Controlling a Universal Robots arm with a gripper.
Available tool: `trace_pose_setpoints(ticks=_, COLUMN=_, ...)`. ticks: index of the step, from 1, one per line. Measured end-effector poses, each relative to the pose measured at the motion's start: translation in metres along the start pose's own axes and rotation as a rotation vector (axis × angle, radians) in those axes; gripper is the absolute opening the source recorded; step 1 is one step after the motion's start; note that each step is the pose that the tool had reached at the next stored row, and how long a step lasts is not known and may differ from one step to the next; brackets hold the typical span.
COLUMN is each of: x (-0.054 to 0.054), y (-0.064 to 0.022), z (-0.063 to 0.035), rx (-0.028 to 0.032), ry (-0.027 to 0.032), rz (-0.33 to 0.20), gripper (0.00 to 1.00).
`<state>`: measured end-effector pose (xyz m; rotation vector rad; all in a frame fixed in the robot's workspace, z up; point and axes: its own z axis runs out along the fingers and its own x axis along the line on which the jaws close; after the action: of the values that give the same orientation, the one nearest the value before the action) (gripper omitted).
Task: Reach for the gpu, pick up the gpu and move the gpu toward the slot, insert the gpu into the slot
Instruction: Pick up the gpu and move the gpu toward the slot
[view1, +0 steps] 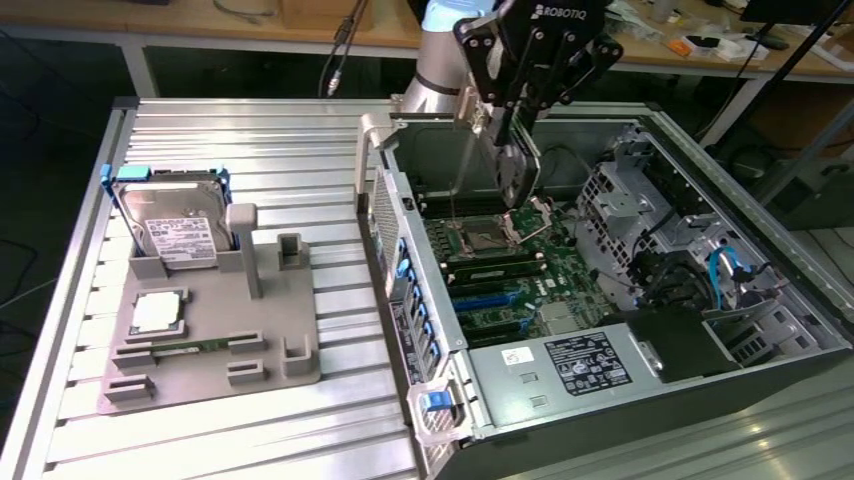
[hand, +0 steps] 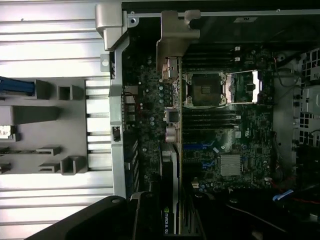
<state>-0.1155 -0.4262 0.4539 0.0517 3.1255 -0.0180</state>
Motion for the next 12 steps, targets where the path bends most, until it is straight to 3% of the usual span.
trace_pose_setpoints(ticks=3, x=-0.017, y=0.0006, z=0.0002, rx=0.0001, ry=0.0001, rz=0.0, gripper=0.27)
trace_pose_setpoints(ticks=12, x=-0.045, y=0.0015, z=0.0007, rx=0.0, ry=0.0001, rz=0.0, gripper=0.27)
